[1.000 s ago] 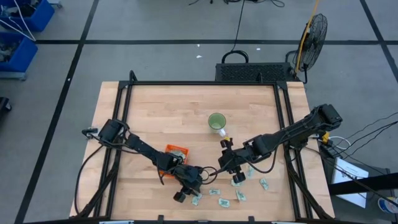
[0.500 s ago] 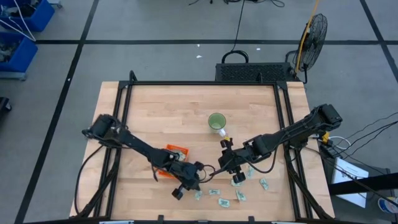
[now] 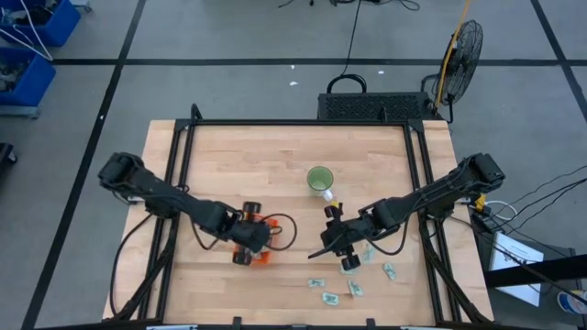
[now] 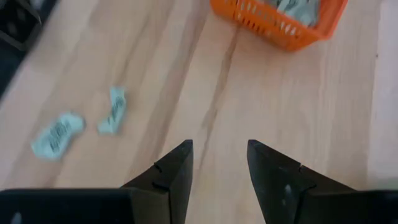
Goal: Pick and place Stevia / Truvia into bins
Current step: Put the light green stevia packet into the orange basket
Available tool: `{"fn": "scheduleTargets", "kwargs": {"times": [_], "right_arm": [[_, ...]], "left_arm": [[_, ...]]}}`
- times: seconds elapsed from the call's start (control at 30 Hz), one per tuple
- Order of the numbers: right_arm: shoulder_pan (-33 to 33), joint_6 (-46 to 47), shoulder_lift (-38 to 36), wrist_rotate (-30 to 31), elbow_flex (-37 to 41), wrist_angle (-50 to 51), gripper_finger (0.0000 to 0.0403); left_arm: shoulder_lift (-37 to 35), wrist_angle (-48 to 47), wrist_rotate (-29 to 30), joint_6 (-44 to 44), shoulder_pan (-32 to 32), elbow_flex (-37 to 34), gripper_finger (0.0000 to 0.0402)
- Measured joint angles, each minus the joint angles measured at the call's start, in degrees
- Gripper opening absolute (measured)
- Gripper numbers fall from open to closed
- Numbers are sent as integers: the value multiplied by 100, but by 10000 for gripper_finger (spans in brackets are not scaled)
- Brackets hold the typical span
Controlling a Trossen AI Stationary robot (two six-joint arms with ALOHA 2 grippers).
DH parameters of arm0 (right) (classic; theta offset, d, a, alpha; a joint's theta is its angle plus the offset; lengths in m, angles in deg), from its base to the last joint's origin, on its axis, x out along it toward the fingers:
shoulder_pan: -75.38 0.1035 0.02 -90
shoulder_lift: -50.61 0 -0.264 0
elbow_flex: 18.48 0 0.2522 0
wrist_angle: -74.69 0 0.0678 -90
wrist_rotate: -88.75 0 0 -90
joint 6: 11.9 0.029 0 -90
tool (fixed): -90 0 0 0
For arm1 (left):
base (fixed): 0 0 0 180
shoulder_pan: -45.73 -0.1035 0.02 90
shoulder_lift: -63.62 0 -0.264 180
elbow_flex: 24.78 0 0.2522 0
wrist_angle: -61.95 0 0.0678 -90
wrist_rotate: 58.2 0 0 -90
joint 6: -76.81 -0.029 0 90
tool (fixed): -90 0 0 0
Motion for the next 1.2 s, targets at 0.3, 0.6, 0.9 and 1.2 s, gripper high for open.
{"fn": "scheduleTargets", "kwargs": {"times": [0.3,0.6,0.9,1.2], "right_arm": [[85,545,12,-865,928,-2057,144],[545,476,273,-1217,2328,-4736,169],[717,-162,1499,-1189,2015,-5285,194],[627,-89,2020,-1175,1964,-5598,178]], "left_arm": [[108,-299,264,997,-116,-401,16],[108,105,297,732,-152,-405,35],[108,316,543,278,-328,-405,111],[108,333,541,243,-402,-404,129]]}}
